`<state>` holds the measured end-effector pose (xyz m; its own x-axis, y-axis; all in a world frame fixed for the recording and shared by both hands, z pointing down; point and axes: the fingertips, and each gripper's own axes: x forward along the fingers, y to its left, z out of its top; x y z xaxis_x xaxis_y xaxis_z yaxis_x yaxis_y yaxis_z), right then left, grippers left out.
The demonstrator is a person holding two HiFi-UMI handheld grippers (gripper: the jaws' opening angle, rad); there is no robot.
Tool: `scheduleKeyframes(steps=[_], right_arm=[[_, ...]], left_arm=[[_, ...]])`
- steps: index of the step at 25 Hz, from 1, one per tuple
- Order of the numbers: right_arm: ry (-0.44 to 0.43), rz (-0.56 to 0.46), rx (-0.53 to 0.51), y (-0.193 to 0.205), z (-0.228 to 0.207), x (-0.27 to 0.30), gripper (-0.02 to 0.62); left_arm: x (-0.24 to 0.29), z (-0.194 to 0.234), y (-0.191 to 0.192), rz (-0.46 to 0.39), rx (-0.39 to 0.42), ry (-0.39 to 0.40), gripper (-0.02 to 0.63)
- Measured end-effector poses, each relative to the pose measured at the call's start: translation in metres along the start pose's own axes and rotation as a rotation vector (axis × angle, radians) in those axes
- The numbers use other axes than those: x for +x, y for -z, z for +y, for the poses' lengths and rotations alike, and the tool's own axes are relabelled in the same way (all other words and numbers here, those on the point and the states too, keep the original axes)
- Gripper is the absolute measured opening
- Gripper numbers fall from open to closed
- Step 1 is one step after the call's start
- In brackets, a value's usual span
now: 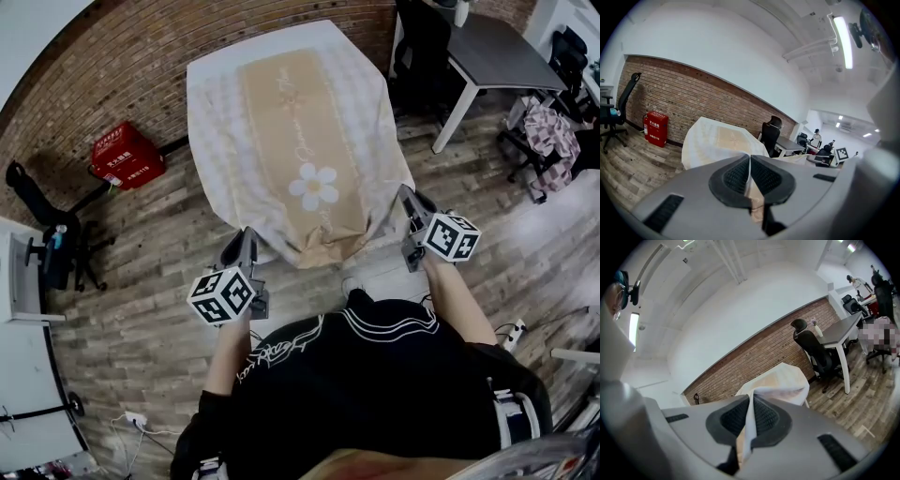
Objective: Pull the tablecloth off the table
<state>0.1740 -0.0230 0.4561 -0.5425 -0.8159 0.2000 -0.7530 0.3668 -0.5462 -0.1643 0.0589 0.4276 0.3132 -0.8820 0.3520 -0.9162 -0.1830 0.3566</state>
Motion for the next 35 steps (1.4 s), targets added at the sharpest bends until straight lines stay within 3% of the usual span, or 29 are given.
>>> scheduleKeyframes(steps=[23, 35], right_arm=[[0.048, -0.046, 0.011, 0.047, 0.036, -0.065, -0.002], [0.082, 0.001, -0.015, 0.075, 0.047, -0.09, -0.002]], left_arm=[[-0.062, 0.003, 0.033, 0.014, 0.015, 0.068, 0.008], [-0.075, 0.008, 0.055, 0.03, -0.013, 0.088, 0.008]])
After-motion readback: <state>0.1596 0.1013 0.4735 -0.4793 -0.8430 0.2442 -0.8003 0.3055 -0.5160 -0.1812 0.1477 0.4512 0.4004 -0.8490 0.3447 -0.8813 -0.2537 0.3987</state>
